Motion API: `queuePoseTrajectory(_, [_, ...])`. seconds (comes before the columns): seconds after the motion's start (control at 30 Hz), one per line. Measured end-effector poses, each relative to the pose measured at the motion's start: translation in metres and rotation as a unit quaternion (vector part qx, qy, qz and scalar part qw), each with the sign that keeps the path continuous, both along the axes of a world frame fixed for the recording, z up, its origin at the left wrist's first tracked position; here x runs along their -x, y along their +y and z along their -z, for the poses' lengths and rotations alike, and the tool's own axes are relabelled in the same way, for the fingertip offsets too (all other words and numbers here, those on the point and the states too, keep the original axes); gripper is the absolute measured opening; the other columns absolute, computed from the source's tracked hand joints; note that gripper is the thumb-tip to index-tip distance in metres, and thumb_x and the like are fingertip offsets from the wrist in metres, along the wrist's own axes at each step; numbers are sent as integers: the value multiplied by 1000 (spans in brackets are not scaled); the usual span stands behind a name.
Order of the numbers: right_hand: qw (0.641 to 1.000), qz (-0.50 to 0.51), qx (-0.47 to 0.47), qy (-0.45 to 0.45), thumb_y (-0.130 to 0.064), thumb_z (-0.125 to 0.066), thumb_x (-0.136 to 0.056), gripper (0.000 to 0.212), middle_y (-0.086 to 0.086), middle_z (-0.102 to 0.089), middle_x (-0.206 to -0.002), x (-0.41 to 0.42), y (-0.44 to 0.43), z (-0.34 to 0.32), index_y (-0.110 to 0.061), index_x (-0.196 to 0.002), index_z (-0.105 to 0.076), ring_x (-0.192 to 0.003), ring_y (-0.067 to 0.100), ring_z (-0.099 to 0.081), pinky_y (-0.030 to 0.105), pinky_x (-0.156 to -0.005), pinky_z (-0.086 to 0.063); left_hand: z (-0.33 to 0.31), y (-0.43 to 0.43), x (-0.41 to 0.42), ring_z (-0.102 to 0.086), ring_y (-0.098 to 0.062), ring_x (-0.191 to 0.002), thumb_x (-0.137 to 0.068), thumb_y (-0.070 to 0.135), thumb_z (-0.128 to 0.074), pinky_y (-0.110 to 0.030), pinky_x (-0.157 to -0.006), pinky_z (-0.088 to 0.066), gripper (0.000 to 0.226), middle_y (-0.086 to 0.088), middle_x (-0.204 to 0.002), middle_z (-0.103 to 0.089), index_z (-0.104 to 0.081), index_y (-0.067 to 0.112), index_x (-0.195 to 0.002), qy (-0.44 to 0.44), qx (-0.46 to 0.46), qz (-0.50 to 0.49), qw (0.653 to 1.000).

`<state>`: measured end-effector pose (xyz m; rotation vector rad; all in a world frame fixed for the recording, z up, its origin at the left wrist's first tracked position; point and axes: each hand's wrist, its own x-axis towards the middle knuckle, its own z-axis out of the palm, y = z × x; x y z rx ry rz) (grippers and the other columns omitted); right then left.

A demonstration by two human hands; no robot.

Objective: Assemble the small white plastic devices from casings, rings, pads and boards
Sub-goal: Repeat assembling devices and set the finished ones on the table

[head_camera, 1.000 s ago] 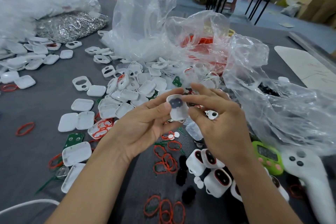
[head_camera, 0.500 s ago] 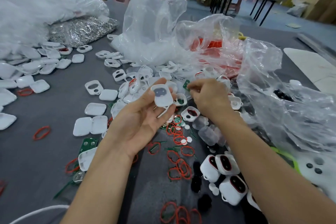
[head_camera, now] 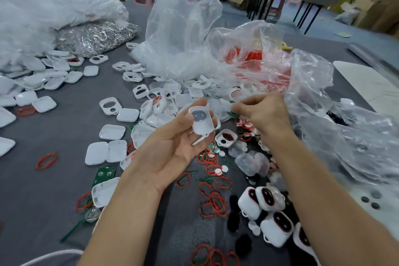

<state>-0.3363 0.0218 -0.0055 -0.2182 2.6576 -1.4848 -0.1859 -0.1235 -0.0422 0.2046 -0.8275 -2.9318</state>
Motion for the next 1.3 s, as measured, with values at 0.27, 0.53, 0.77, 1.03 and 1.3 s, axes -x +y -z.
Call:
queuePoseTrajectory(0.27, [959, 46, 256, -109, 2, -74, -90, 31, 7, -72, -60, -32, 42, -3, -10, -62, -75, -56, 14, -71, 19, -56, -57, 3, 7, 2, -73, -23, -104, -92, 13, -60, -35, -84, -61, 32, -12, -122, -71, -77, 12, -120, -30, 46, 17, 998])
queuePoseTrajectory(0.53, [991, -107, 63, -54, -17, -79, -83, 12, 1, -74, -65, -74, 60, 2, -20, -71, -80, -55, 13, -59, 20, -52, -45, 3, 11, 4, -71, -25, -114, -78, 17, -76, -36, -90, -60, 43, -16, -140, -63, -76, 14, -121, -21, 66, 26, 997])
queuePoseTrajectory(0.77, [944, -253, -202, 56, -22, -77, -84, 23, -19, -68, -67, -99, 64, 2, -41, -97, -78, -65, -2, -64, 23, -64, -55, 2, 10, 3, -71, -24, -113, -79, 15, -74, -38, -96, -58, 38, -8, -123, -73, -78, 15, -117, -3, 74, 22, 997])
queuePoseTrajectory(1.03, [853, -329, -386, 124, -10, -62, -81, 40, -8, -74, -98, -104, 63, -24, -39, -104, -77, -93, 17, -67, 27, -81, -54, 1, 11, 1, -72, -25, -110, -86, 12, -68, -37, -94, -59, 33, -10, -121, -73, -78, 14, -117, -1, 66, 23, 998])
queuePoseTrajectory(1.3, [971, -215, -102, 7, 3, -76, -82, 50, -7, -74, -78, -78, 82, -29, -38, -109, -79, -67, 6, -65, 20, -69, -53, 3, 12, 1, -70, -27, -116, -87, 9, -66, -36, -95, -58, 35, -12, -124, -73, -77, 15, -119, 15, 68, 33, 997])
